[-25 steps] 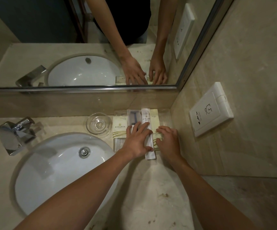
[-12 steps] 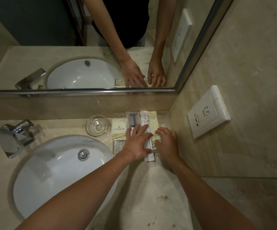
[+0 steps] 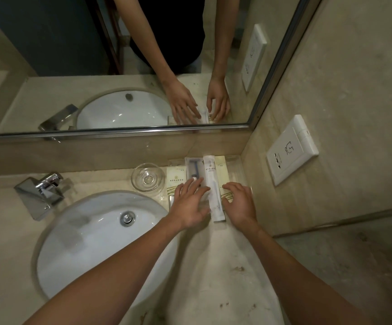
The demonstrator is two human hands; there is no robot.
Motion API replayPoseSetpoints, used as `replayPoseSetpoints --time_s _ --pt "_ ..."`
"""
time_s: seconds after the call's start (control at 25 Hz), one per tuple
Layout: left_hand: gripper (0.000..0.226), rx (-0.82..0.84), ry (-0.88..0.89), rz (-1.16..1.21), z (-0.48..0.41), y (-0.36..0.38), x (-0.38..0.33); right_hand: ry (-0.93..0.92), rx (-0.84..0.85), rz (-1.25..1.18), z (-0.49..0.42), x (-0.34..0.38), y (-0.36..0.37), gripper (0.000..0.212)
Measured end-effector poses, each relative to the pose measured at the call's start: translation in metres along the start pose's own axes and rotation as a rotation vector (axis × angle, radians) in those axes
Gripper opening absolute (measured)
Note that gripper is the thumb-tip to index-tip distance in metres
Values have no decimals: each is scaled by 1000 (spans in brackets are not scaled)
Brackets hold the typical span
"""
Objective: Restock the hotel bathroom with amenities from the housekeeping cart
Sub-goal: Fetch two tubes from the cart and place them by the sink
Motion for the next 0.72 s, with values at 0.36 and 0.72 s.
replayPoseSetpoints --time_s 0.36,0.72 --pt "57 7 96 142 56 -31 15 96 -120 -243 54 52 -1 43" --pt "48 60 240 465 119 -43 12 249 -413 -719 156 110 -11 36"
Point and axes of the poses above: each hand's wrist, its own z-axis away from the middle knuckle, its own y-axis out of the palm, x = y × z, the point moved 7 cm from there along -z, towards the middle knuckle, and after that the axes turned 10 degrees about -y, right-handed, at the moved point
